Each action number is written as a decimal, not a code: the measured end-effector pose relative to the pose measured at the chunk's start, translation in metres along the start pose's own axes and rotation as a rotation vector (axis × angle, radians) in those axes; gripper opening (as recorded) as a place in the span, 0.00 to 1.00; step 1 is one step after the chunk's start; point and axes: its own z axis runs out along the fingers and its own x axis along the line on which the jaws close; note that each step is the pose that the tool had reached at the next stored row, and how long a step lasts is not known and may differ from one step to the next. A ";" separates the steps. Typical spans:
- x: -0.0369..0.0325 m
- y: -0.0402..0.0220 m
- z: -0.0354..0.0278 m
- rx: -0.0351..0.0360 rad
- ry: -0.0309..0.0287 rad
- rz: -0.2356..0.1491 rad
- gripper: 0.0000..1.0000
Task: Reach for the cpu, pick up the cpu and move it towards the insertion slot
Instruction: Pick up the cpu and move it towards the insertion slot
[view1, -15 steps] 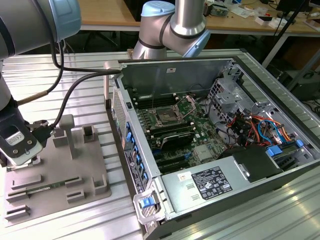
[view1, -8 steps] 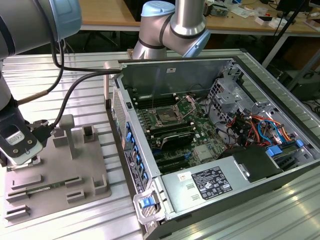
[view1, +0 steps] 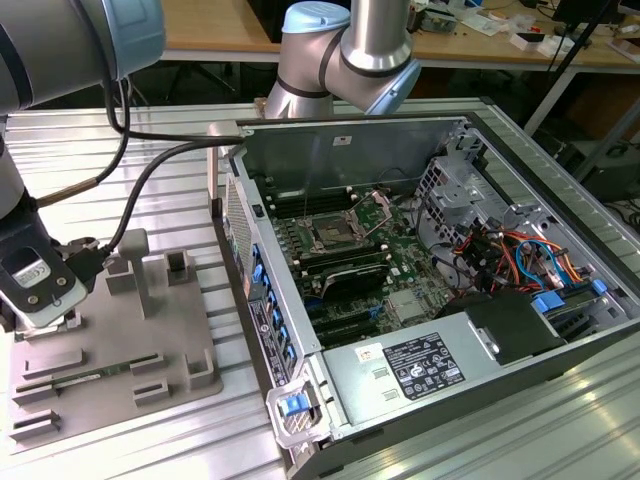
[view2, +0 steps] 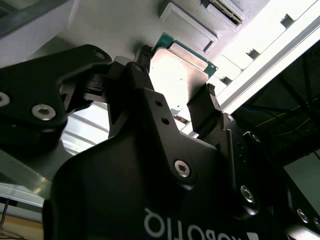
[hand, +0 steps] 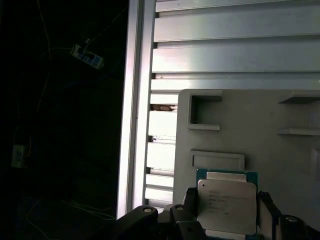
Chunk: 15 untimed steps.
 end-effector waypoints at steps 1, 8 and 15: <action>-0.0001 0.0000 -0.0002 0.0000 0.0000 0.000 0.55; -0.0004 0.0001 -0.0017 -0.0002 0.0000 0.000 0.55; -0.0010 0.0001 -0.0037 -0.0001 0.0007 0.000 0.55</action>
